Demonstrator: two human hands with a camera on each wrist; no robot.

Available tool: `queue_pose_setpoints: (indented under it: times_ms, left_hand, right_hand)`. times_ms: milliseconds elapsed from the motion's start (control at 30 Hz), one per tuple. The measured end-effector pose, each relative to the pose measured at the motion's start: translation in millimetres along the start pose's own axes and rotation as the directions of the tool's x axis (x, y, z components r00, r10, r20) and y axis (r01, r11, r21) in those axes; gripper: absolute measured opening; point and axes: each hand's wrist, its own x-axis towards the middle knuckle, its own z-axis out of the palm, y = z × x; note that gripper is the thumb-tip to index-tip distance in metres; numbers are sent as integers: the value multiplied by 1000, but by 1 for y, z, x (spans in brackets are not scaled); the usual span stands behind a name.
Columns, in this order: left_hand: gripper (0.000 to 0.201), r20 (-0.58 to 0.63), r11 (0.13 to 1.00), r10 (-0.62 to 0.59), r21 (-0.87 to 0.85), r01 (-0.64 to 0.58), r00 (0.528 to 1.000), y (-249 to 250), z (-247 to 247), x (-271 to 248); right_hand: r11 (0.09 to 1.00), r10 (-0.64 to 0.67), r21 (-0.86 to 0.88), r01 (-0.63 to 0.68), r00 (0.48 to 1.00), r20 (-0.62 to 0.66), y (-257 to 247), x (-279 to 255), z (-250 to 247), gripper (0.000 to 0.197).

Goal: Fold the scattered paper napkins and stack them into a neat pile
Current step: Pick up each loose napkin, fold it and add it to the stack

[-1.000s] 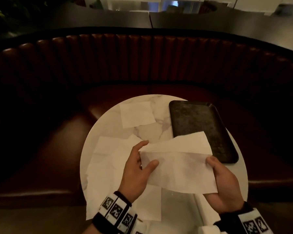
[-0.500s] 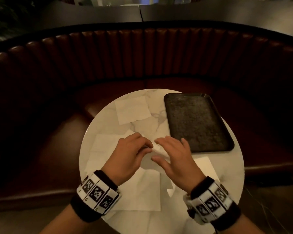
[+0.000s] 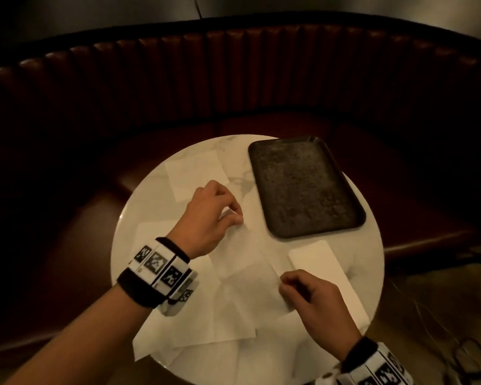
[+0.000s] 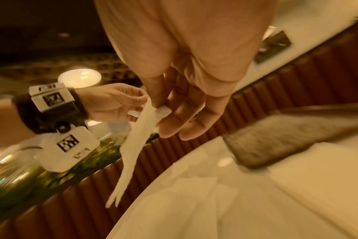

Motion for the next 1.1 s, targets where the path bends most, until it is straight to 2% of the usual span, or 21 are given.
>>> queue_pose_setpoints:
  times_ms: [100, 167, 233, 300, 367, 467, 700, 867, 1033, 1100]
  left_hand:
    - [7, 191, 999, 36, 24, -41, 981, 16, 44, 41]
    - [9, 336, 1000, 28, -1, -30, 942, 28, 83, 64]
    - [11, 443, 1000, 13, 2, -15, 897, 40, 128, 82]
    - [14, 505, 1000, 10, 17, -22, 863, 48, 170, 96]
    - [16, 543, 997, 5, 58, -44, 839, 57, 205, 107]
    - [18, 547, 982, 39, 132, -132, 836, 71, 240, 121]
    - [16, 607, 891, 126, 278, -358, 785, 75, 273, 144]
    - [28, 555, 854, 157, 339, -394, 817, 62, 280, 136]
    - [29, 399, 939, 143, 234, -251, 906, 56, 261, 116]
    - [31, 329, 962, 109, 201, -183, 938, 43, 245, 93]
  right_hand:
    - [939, 272, 228, -257, 962, -33, 24, -11, -16, 12]
    - [855, 415, 348, -383, 909, -19, 45, -19, -31, 11]
    - [796, 519, 382, -470, 855, -30, 70, -25, -46, 12]
    - [781, 581, 341, -523, 809, -92, 95, -26, -59, 13]
    - [795, 603, 201, -572, 782, -161, 117, -24, -69, 14]
    - [783, 604, -16, -622, 767, -216, 138, -17, -82, 17]
    - [748, 605, -183, -638, 769, -205, 160, -7, -80, 15]
    - [743, 596, -226, -630, 776, -207, 162, -3, -77, 13]
    - [745, 551, -284, -603, 797, -247, 165, -5, -75, 12]
    - [709, 559, -330, -623, 782, -276, 165, -6, -71, 19]
